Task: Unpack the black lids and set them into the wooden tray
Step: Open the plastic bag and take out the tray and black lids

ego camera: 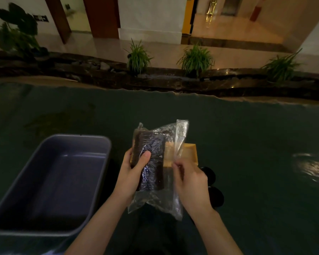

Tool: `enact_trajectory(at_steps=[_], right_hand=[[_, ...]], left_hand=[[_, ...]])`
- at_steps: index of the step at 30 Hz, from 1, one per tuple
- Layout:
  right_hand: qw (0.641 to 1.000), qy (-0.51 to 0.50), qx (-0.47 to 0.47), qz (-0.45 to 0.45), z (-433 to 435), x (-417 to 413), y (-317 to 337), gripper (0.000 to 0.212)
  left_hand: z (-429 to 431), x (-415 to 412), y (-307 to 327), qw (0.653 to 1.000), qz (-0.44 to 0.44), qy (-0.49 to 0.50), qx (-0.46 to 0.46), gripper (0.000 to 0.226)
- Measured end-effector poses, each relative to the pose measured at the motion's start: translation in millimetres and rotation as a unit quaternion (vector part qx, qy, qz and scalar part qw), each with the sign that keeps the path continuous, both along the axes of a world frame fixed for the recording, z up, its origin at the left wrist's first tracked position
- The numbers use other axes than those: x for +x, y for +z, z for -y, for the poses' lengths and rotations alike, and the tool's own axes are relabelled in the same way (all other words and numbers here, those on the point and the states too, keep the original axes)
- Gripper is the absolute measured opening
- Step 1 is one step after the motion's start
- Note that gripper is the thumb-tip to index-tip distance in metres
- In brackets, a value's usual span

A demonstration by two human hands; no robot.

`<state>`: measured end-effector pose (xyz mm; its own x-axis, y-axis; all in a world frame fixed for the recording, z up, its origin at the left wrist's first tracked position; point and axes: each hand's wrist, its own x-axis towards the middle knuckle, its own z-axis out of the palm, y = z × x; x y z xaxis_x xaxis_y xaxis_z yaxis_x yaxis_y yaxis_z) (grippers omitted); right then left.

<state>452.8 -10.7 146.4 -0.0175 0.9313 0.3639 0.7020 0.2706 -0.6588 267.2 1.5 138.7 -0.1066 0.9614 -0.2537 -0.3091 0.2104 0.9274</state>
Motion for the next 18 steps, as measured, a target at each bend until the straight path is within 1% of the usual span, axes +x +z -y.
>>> enact_trajectory(at_steps=[1, 2, 3, 4, 5, 6, 7, 8, 9, 10, 11, 12, 13, 15, 16, 17, 18], right_hand=[[1.0, -0.016, 0.006, -0.017, -0.1, 0.5, -1.3, 0.003], [0.996, -0.038, -0.013, -0.074, -0.9, 3.2, -1.6, 0.007], [0.984, -0.056, -0.053, -0.161, -3.2, 6.1, -1.6, 0.01], [0.958, -0.065, -0.11, -0.258, -4.6, 8.3, -0.7, 0.011], [0.927, -0.069, -0.158, -0.334, -5.1, 9.6, -0.9, 0.009], [0.908, -0.072, -0.182, -0.372, -4.5, 9.6, -1.6, 0.006], [0.907, -0.073, -0.181, -0.374, -3.1, 8.2, -1.8, 0.01], [0.921, -0.071, -0.159, -0.348, -1.9, 6.5, -3.4, 0.018], [0.942, -0.064, -0.13, -0.302, -0.1, 5.0, -5.1, 0.023], [0.96, -0.054, -0.108, -0.253, 1.4, 3.7, -6.1, 0.024], [0.971, -0.043, -0.097, -0.214, 1.6, 2.6, -7.2, 0.017], [0.976, -0.036, -0.102, -0.188, 1.1, 0.9, -7.7, 0.007], [0.981, -0.034, -0.114, -0.154, -0.4, -0.5, -8.7, 0.012], [0.986, -0.041, -0.131, -0.098, -3.2, -2.5, -12.9, 0.039], [0.987, -0.052, -0.128, -0.083, -5.0, -2.8, -13.8, 0.045], [0.989, -0.062, -0.116, -0.072, -5.7, -2.6, -12.7, 0.044], [0.991, -0.071, -0.097, -0.057, -6.4, -1.5, -11.4, 0.038]], left_hand=[[-0.9, -3.6, -1.3, 1.0, -0.003, 0.009, 0.0, 0.058], [-2.1, -7.4, -2.8, 1.0, -0.001, 0.017, 0.0, 0.06], [-3.6, -11.3, -4.6, 1.0, 0.003, 0.02, -0.002, 0.061], [-5.1, -14.8, -6.3, 1.0, 0.006, 0.019, -0.004, 0.063], [-6.1, -17.1, -7.6, 1.0, 0.002, 0.018, -0.007, 0.065], [-6.5, -18.0, -8.9, 1.0, -0.007, 0.018, -0.009, 0.067], [-6.7, -17.8, -10.3, 1.0, -0.017, 0.018, -0.012, 0.067], [-7.0, -17.0, -11.4, 0.999, -0.026, 0.019, -0.014, 0.068], [-6.9, -16.1, -11.9, 0.999, -0.032, 0.021, -0.017, 0.071], [-6.7, -15.9, -12.8, 0.999, -0.035, 0.022, -0.019, 0.075], [-6.7, -16.3, -13.9, 0.999, -0.036, 0.023, -0.023, 0.078], [-7.3, -17.3, -15.1, 0.999, -0.038, 0.022, -0.027, 0.077], [-8.1, -18.8, -15.9, 0.998, -0.043, 0.021, -0.029, 0.072], [-9.8, -22.6, -17.1, 0.998, -0.052, 0.017, -0.026, 0.06], [-11.0, -24.5, -17.1, 0.998, -0.054, 0.015, -0.022, 0.058], [-11.8, -26.3, -16.8, 0.998, -0.058, 0.016, -0.02, 0.058], [-12.8, -28.0, -16.7, 0.998, -0.06, 0.017, -0.02, 0.06]])
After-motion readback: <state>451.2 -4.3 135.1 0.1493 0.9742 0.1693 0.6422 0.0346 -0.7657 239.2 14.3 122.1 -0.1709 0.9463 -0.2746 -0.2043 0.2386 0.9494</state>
